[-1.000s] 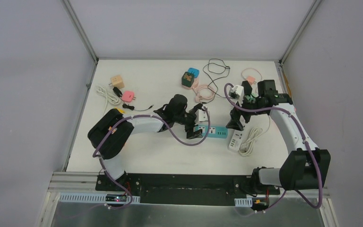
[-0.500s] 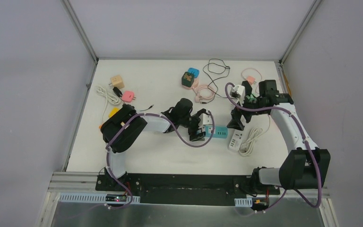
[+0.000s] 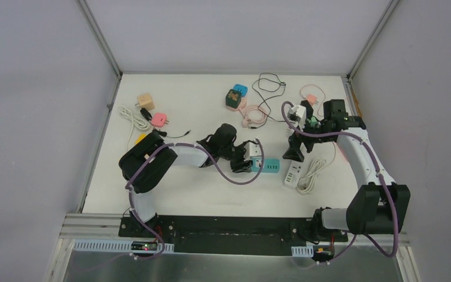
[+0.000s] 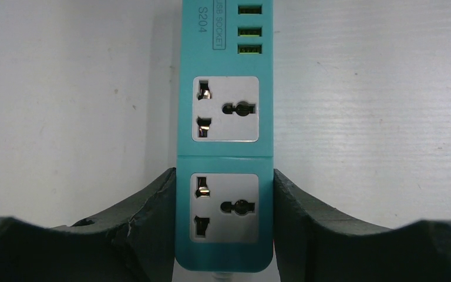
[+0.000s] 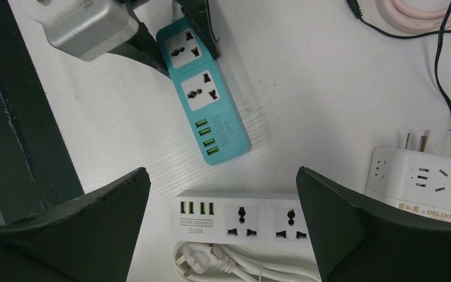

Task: Pull the plug off the socket
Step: Pick up the socket from the center of the board.

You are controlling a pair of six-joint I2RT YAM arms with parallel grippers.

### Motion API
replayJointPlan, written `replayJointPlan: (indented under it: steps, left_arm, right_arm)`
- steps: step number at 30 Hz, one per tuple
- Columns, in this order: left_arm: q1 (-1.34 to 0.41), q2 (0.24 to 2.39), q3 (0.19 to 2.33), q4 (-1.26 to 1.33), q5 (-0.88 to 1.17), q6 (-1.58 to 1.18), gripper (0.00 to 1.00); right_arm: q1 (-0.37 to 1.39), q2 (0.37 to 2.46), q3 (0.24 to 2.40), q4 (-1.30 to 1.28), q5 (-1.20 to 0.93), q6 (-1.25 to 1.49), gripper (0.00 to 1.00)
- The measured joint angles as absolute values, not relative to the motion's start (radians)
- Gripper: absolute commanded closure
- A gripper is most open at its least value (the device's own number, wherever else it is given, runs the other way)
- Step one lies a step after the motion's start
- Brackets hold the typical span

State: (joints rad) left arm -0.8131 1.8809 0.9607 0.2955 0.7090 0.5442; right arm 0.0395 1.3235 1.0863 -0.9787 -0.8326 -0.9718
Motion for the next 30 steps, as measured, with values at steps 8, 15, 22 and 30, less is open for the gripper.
replayJointPlan:
  steps: [8,15,22,30]
  left_arm:
    - [-0.803,1.66,0.79,0.318,0.66,0.468,1.0]
    - [-0.639,1.502,0.768,0.326,0.643,0.221,1.0]
    - [-0.45,1.371,0.72,0.279,0.513,0.074,1.0]
    - [-0.268,1.38,0.75,0.258,0.315,-0.119,1.0]
  right_arm:
    - [0.035,1.351,1.086,-0.992,-0.838,-0.978,0.0]
    - [0.034,1.359,1.086,-0.994,-0.838,-0.979,0.0]
    - [0.033,1.365,1.086,-0.997,-0.839,-0.986,0.0]
    - [0.033,1.365,1.086,-0.997,-0.839,-0.99,0.0]
